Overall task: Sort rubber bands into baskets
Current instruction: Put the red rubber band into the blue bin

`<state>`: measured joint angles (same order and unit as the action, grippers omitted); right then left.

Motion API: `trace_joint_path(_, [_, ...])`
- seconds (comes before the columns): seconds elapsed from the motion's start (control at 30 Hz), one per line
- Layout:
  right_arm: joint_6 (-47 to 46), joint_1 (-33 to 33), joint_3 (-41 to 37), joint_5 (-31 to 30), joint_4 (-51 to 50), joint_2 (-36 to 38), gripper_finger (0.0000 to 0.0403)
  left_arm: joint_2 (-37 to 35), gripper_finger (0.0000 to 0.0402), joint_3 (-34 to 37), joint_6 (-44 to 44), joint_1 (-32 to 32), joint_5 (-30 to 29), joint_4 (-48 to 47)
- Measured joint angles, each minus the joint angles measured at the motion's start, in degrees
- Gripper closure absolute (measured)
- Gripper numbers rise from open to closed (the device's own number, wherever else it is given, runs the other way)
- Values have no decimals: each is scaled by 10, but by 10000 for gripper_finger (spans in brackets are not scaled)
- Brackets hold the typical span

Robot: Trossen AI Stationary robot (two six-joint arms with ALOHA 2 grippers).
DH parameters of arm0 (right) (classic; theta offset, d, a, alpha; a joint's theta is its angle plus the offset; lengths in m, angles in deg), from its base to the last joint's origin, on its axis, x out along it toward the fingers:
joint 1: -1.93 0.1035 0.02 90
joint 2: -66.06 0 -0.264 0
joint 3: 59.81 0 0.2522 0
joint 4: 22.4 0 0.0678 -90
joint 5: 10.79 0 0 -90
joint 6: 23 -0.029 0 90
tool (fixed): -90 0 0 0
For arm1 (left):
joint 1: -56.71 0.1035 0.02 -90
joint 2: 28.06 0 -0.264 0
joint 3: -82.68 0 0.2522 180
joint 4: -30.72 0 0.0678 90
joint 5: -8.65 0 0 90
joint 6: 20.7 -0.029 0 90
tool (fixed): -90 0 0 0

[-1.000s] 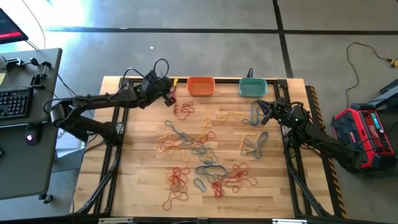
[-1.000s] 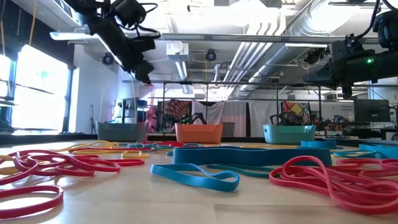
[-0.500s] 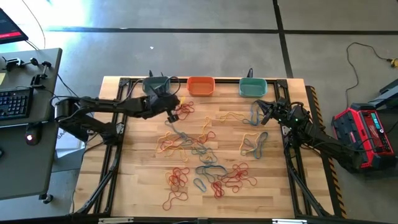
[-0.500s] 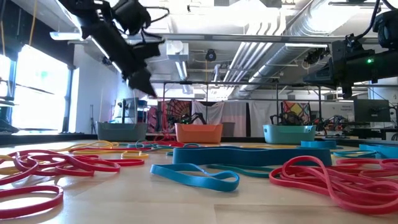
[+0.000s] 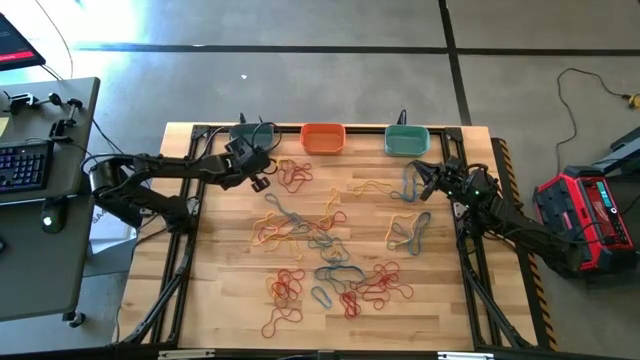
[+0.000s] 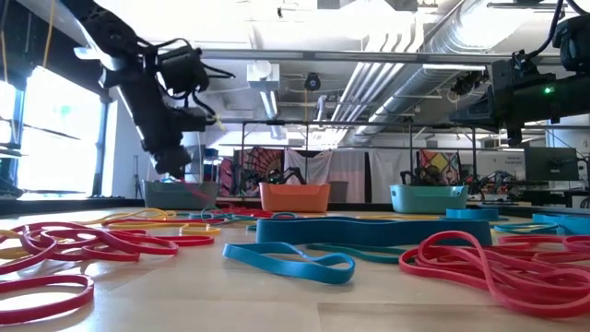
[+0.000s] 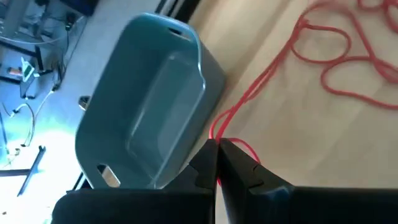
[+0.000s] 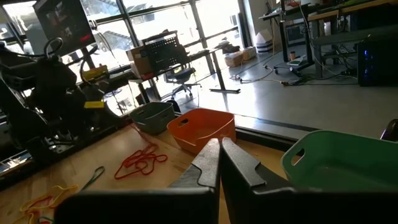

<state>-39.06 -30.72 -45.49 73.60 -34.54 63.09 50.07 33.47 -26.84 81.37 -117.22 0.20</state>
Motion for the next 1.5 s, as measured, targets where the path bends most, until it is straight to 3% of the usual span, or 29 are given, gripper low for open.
trace_joint_path(0.23, [0, 0, 0, 0, 0, 0, 402, 1, 401, 1, 1, -31, 87, -25])
trace_joint_path(0.47, [0, 0, 0, 0, 0, 0, 402, 54, 401, 1, 21, -71, 122, 2])
trace_joint_path(0.73, [0, 0, 0, 0, 0, 0, 402, 133, 401, -2, 16, -106, 84, 34])
trace_joint_path(0.93, [0, 0, 0, 0, 0, 0, 402, 76, 401, 1, 37, -126, 65, 10])
trace_joint_path(1.07, [0, 0, 0, 0, 0, 0, 402, 31, 398, 0, 57, -101, 73, 17])
trace_joint_path(1.17, [0, 0, 0, 0, 0, 0, 402, 23, 382, 0, 54, -75, 96, 42])
trace_joint_path(1.37, [0, 0, 0, 0, 0, 0, 402, 58, 324, 0, 93, -28, 231, 89])
trace_joint_path(1.5, [0, 0, 0, 0, 0, 0, 402, 92, 285, 0, 96, -18, 227, 102])
